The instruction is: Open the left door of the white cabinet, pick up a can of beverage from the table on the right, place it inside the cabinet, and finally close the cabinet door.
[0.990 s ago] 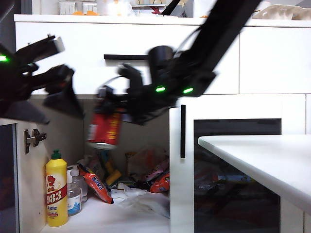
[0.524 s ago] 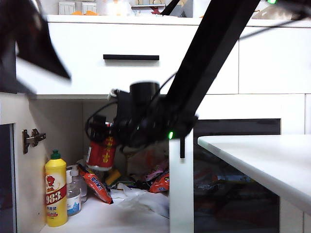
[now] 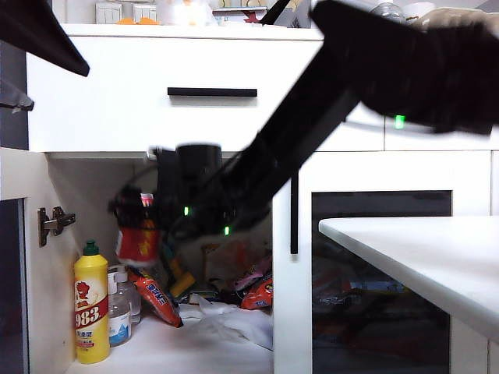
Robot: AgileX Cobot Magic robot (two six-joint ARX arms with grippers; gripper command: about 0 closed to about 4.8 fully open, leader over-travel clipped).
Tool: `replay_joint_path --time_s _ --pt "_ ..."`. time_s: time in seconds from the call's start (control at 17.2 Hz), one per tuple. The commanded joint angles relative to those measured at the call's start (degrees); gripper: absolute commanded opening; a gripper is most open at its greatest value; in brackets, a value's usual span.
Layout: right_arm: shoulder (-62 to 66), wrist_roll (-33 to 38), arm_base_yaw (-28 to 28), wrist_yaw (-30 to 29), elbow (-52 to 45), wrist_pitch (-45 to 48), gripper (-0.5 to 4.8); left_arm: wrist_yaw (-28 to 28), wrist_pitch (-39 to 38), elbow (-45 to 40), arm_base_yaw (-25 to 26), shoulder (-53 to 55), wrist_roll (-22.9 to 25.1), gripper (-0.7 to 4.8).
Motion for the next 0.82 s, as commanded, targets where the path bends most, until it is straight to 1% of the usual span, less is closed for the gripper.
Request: replay_joint_path --time_s 0.06,0.23,0.47,0.58,0.7,0.82 --pt "4.3 0.0 -0.1 4.5 5.9 0.2 2.95 0.9 -2.0 0.2 0.0 -1.8 -0.2 4.79" --pt "4.8 -2.2 -0.9 8.7 7.4 0.5 2.95 0.9 -2.1 0.2 0.0 -4.0 0.2 4.79" --pt "4.8 -3.1 -3.7 9.2 7.3 0.9 2.95 0.9 -4.7 0.2 -0.1 -5.2 0.2 4.79" --pt "4.8 -5.2 -4.2 9.5 7.3 1.0 2.95 0.9 -5.1 0.2 -0.1 -5.5 0.2 4.79" --pt "4.8 -10.1 -4.7 10.8 7.3 1.8 2.95 0.9 -5.5 0.2 -0.1 -5.5 0.2 4.79" --pt "4.8 -11.1 -5.0 11.0 7.3 1.7 2.95 0.9 -5.5 0.2 0.0 -5.5 0.3 4.79"
